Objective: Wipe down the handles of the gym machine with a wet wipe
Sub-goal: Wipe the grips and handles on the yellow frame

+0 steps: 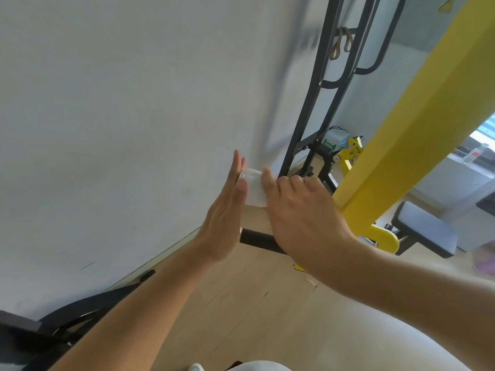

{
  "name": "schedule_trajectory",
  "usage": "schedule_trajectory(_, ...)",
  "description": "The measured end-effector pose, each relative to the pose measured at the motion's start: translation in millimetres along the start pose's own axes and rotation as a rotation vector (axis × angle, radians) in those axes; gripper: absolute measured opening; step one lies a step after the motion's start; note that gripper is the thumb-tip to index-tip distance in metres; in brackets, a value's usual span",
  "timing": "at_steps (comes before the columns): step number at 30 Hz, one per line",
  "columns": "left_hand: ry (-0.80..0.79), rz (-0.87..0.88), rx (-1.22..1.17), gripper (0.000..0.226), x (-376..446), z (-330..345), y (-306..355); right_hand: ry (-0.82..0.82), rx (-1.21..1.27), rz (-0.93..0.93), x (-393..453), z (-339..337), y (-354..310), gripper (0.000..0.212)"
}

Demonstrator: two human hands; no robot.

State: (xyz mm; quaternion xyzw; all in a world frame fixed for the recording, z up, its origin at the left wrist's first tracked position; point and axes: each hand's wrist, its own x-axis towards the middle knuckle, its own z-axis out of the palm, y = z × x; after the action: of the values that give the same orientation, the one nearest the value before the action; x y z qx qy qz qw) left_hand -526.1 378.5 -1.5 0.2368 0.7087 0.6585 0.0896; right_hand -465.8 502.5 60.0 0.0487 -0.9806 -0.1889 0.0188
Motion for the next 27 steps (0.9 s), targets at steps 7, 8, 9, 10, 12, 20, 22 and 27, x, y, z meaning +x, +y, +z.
schedule_trajectory(7, -0.110, -0.024, -0.073, 0.102, 2, -13, -2, 0.064, 0.647, 0.027, 8, -7, 8, 0.049)
schedule_trajectory(8, -0.118, -0.030, -0.071, 0.104, 2, -12, -1, 0.039, 0.602, 0.036, 11, -7, 10, 0.044)
schedule_trajectory(9, -0.120, -0.038, -0.072, 0.104, 2, -11, 0, 0.013, 0.529, 0.029, 16, -7, 10, 0.042)
schedule_trajectory(10, -0.118, -0.047, -0.078, 0.105, 2, -10, -1, -0.010, 0.469, 0.011, 22, -7, 8, 0.041)
schedule_trajectory(12, -0.110, -0.067, -0.087, 0.102, 2, -10, -3, -0.046, 0.413, -0.043, 33, -7, 3, 0.040)
schedule_trajectory(20, -0.099, -0.042, -0.023, 0.102, 7, -7, -2, -0.067, 0.053, 0.039, 17, -7, 7, 0.031)
schedule_trajectory(22, -0.095, -0.038, -0.039, 0.102, 7, -4, -5, -0.155, -0.186, 0.111, 0, -5, 8, 0.042)
schedule_trajectory(27, -0.100, -0.008, -0.057, 0.109, 8, -4, -6, -0.061, -0.041, 0.124, -32, 7, -4, 0.086)
